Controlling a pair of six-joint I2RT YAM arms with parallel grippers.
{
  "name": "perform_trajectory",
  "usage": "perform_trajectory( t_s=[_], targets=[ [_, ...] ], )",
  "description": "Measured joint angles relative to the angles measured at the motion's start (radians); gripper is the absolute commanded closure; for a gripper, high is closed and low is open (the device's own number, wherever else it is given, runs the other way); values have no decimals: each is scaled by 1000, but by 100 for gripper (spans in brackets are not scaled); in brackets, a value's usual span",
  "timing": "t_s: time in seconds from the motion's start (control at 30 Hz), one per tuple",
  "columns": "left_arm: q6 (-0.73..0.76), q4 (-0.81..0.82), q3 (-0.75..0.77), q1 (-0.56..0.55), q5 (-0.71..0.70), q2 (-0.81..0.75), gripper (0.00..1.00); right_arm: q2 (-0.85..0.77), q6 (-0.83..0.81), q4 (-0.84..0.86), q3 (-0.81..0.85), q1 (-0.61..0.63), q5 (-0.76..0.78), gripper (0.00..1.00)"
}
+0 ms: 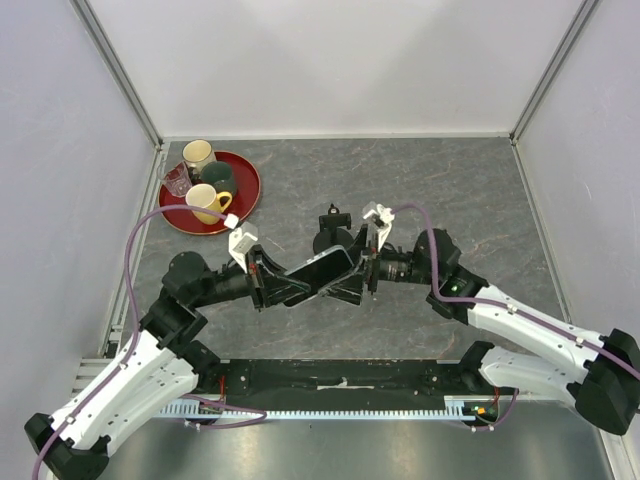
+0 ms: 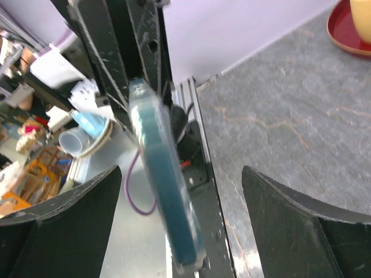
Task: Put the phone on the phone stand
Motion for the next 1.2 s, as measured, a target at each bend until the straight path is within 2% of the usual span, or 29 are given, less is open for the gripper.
perform_trajectory(
  t_s=[0.1,0.2,0.23,0.4,0.43,0.53,0.7,0.73,0.8,0.87,0.93,0.97,1.07,1.2],
  targets=[
    [-96,140,-71,1,-40,-38,98,-19,102,191,-83,-3,24,14],
    [-198,288,-145,1,-80,-62,98,-16,194,349,-145,-3,49,22],
    [-230,334,-164,1,-90,-64,98,-9,222,396,-155,-3,59,28],
    [-344,491,-209,1,-125,-58,98,64,338,603,-156,-2,96,45],
    [-359,510,-213,1,-130,-58,98,79,353,629,-154,0,102,52],
    [-394,562,-226,1,-148,-66,98,113,385,681,-144,8,116,61],
    [-439,611,-246,2,-171,-77,98,135,415,748,-119,18,134,67],
    [-445,615,-246,2,-174,-77,98,138,420,759,-115,18,137,74],
    [-454,623,-246,2,-179,-77,98,148,424,782,-104,20,143,82],
    [-459,631,-246,2,-188,-77,97,163,419,787,-93,23,151,98],
    [-461,620,-248,5,-201,-77,86,176,418,790,-87,22,154,100],
    [-461,614,-247,8,-203,-76,63,178,416,786,-86,21,156,100],
    [-461,567,-230,8,-200,-72,34,176,401,752,-84,19,164,100],
    [-438,415,-149,6,-177,-66,29,151,356,635,-82,24,198,100]
  ],
)
